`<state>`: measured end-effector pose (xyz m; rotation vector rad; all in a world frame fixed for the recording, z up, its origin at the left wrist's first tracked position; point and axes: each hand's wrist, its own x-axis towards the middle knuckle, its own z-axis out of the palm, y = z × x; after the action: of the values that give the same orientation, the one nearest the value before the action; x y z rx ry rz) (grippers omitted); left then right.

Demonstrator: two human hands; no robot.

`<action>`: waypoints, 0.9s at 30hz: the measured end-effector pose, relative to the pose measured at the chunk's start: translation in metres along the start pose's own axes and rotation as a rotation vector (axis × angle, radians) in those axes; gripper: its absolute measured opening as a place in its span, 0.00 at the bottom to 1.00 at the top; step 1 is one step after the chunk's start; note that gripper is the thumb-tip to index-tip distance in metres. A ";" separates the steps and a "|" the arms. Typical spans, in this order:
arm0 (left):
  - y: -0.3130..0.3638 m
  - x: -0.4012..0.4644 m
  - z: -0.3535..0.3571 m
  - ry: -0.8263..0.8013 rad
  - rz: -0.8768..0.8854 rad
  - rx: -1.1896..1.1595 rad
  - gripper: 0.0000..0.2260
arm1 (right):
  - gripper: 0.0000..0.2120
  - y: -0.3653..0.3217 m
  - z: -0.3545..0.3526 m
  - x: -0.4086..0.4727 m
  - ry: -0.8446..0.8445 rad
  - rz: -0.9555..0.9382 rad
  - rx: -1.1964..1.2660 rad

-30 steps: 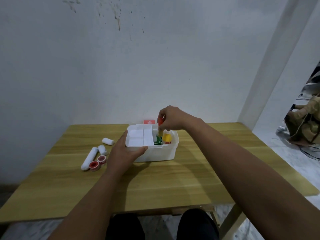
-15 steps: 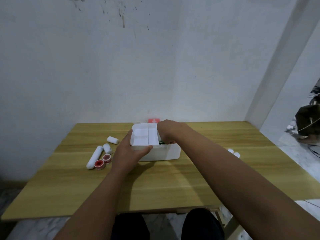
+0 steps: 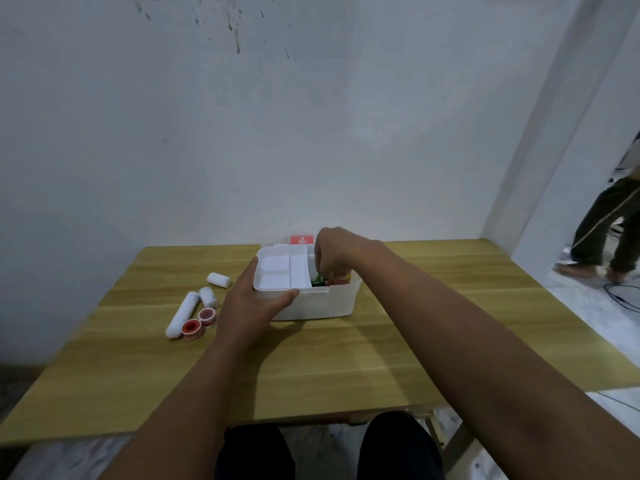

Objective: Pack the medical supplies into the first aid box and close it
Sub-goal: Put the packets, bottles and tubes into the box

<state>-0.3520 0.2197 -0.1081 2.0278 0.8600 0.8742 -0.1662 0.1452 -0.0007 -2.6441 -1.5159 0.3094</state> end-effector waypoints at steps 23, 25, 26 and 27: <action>0.013 -0.005 -0.005 -0.019 0.015 -0.089 0.40 | 0.09 0.165 0.040 -0.071 -0.301 0.765 -0.075; 0.015 -0.007 -0.005 -0.012 0.019 -0.084 0.39 | 0.11 0.158 0.041 -0.067 -0.207 0.713 -0.022; 0.016 -0.007 -0.005 -0.009 0.016 -0.082 0.39 | 0.10 0.156 0.042 -0.065 -0.131 0.688 0.043; 0.017 -0.008 -0.005 -0.006 0.012 -0.082 0.39 | 0.08 0.153 0.041 -0.062 -0.040 0.665 0.128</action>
<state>-0.3553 0.2071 -0.0940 1.9653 0.7964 0.8952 -0.0759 0.0127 -0.0576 -2.9577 -0.5471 0.4744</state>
